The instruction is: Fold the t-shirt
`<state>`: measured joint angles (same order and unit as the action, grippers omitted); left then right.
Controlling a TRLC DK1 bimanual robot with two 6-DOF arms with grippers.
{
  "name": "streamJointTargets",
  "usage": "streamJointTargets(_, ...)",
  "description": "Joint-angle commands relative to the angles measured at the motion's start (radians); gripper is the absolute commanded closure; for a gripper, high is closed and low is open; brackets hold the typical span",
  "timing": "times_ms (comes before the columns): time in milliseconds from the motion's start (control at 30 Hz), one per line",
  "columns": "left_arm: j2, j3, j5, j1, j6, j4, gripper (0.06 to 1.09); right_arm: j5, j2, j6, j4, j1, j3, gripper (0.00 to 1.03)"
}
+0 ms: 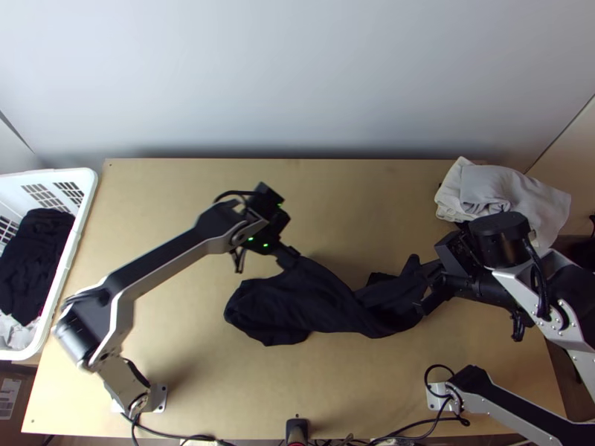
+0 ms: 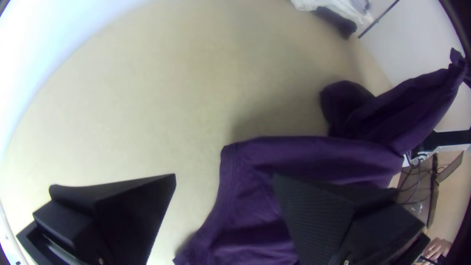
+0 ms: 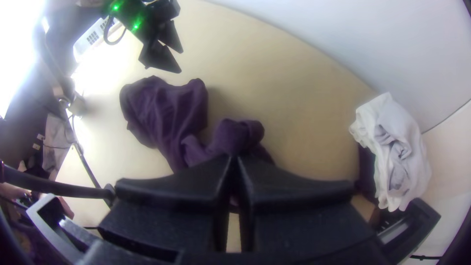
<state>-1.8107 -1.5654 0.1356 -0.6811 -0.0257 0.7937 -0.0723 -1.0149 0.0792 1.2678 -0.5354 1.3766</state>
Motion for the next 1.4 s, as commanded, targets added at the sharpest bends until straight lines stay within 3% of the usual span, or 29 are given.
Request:
streamJointTargets(0, -0.164, -0.133, 0.002, -0.038, 0.003, -0.007, 0.12, -0.001, -0.019, -0.001, -0.013, 0.025, 0.006, 1.0)
streamJointTargets(500, -0.302, -0.246, 0.059, -0.057, 0.079, 0.119, 0.12, -0.001, -0.033, -0.002, -0.018, 0.04, -0.001, 1.0)
streamJointTargets(967, -0.354, -0.277, 0.07, -0.057, 0.066, 0.079, 0.14, 0.0, -0.039, 0.001, -0.019, 0.051, -0.002, 1.0)
streamJointTargets(1067, -0.355, -0.28, 0.07, -0.061, 0.066, 0.079, 0.33, 0.0, -0.036, 0.001, -0.018, 0.054, -0.002, 1.0)
streamJointTargets(1200, -0.355, -0.283, 0.07, -0.06, 0.066, 0.09, 0.86, 0.0, -0.031, 0.001, -0.019, 0.06, -0.001, 1.0)
streamJointTargets(1233, -0.351, -0.283, 0.07, -0.054, 0.066, 0.104, 1.05, 0.0, -0.031, -0.002, -0.019, 0.061, -0.001, 1.0)
streamJointTargets(1367, -0.325, -0.28, 0.07, -0.038, 0.058, 0.15, 1.05, 0.0, -0.031, -0.002, -0.028, 0.063, 0.002, 1.0)
